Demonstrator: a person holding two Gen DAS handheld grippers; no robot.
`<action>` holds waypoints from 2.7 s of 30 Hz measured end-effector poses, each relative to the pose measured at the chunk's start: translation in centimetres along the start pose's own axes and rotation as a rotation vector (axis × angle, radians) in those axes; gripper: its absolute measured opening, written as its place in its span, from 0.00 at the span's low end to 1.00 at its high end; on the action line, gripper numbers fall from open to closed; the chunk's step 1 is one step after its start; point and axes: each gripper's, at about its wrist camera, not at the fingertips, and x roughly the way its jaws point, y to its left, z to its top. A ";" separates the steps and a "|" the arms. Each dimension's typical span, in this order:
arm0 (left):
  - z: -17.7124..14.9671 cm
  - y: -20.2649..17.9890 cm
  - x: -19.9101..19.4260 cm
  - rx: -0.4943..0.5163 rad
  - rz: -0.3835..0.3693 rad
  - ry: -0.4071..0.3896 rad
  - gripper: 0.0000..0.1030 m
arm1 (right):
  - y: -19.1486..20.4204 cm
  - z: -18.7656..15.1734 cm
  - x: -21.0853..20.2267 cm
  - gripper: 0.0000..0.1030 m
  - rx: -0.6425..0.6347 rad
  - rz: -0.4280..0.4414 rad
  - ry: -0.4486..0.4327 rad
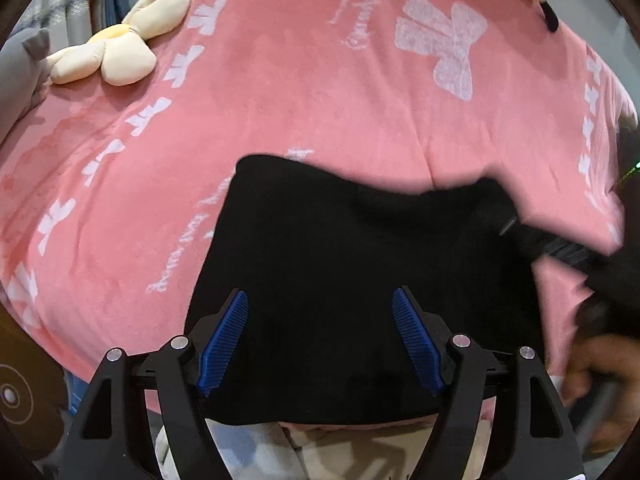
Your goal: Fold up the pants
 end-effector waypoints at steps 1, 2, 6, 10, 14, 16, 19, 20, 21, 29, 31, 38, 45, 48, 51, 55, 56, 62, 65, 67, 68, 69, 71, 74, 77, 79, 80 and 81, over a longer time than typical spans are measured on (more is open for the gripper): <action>-0.1 -0.2 0.2 0.004 0.000 0.008 0.70 | 0.1 0.4 -0.4 0.34 -0.012 -0.017 -0.018; 0.0 -0.4 0.7 0.005 -0.002 0.018 0.70 | -0.1 0.6 -0.1 0.44 -0.016 -0.039 -0.019; -0.5 -0.7 1.5 0.005 -0.007 0.047 0.71 | -3.6 -1.5 2.4 0.47 0.042 -0.185 0.128; -1.1 -1.1 1.3 0.029 0.000 0.047 0.73 | -4.8 -4.9 -1.7 0.60 0.224 0.051 0.101; -1.2 -1.2 1.4 0.021 -0.002 0.054 0.74 | -4.3 -8.8 -1.8 0.56 0.206 0.057 0.191; -1.4 -1.4 1.3 0.019 0.000 0.061 0.74 | -4.0 -10.2 -1.2 0.35 0.186 0.045 0.198; -1.5 -1.4 0.6 0.014 -0.012 0.066 0.74 | -2.9 -9.1 -2.7 0.30 0.138 0.025 0.154; -1.5 -1.1 0.0 0.009 -0.012 0.056 0.74 | -2.3 -8.1 -4.5 0.30 0.094 0.009 0.099; -1.3 -0.4 -1.0 -0.009 -0.022 0.034 0.74 | -1.8 -7.8 -5.2 0.29 0.078 0.005 0.072; -1.3 4.8 0.7 -0.179 -0.078 0.102 0.84 | -6.8 -10.3 -3.9 0.66 0.209 -0.007 0.168; -1.5 5.7 1.2 -0.213 -0.100 0.120 0.84 | -7.1 -9.1 -5.6 0.85 0.223 -0.062 0.074; -1.6 7.4 6.1 -0.279 -0.209 0.212 0.87 | -10.2 -7.8 -0.6 0.85 0.353 0.057 0.151; -1.8 6.6 7.8 -0.335 -0.314 0.240 0.95 | -8.3 -8.7 1.6 0.95 0.379 0.128 0.131; -1.3 5.8 7.6 -0.357 -0.295 0.233 0.95 | -7.8 -8.4 2.4 0.94 0.365 0.120 0.120; -0.8 4.4 6.4 -0.309 -0.265 0.192 0.73 | -7.6 -7.7 2.6 0.46 0.355 0.097 0.131; -0.2 2.4 2.6 -0.230 -0.265 0.151 0.35 | -6.0 -6.5 -0.4 0.36 0.321 0.107 0.094; -0.2 2.1 1.7 -0.239 -0.284 0.155 0.34 | -5.7 -6.5 -1.3 0.36 0.311 0.111 0.086; -4.4 0.0 -1.6 -0.240 -0.341 0.267 0.40 | -6.3 -10.4 -5.4 0.40 0.295 0.057 0.139; -6.2 -0.5 0.7 -0.240 -0.266 0.313 0.61 | -8.1 -13.0 -4.0 0.49 0.350 0.049 0.175; -6.9 -0.3 2.0 -0.270 -0.251 0.317 0.74 | -8.1 -13.2 -3.9 0.55 0.336 0.050 0.148; -6.9 -0.4 2.3 -0.273 -0.244 0.315 0.82 | -8.0 -13.1 -3.8 0.60 0.327 0.045 0.153; -6.9 -0.4 2.6 -0.268 -0.232 0.311 0.83 | -7.7 -13.0 -3.4 0.62 0.305 0.029 0.161; -6.8 -0.7 3.2 -0.260 -0.235 0.296 0.85 | -7.4 -13.0 -2.5 0.65 0.279 0.016 0.179; -6.1 -1.0 3.5 -0.281 -0.266 0.293 0.64 | -7.7 -12.9 -2.1 0.52 0.295 0.027 0.170; -5.3 -1.8 1.8 -0.209 -0.232 0.252 0.38 | -7.3 -12.8 -3.0 0.41 0.294 0.039 0.136; -5.0 -2.5 0.5 -0.160 -0.210 0.229 0.34 | -6.4 -12.8 -4.2 0.40 0.278 0.039 0.111; -4.9 -2.5 -0.2 -0.153 -0.210 0.224 0.33 | -5.8 -12.7 -4.8 0.39 0.269 0.038 0.100; -4.8 -2.3 -1.0 -0.147 -0.214 0.217 0.32 | -5.4 -12.6 -5.4 0.39 0.260 0.037 0.093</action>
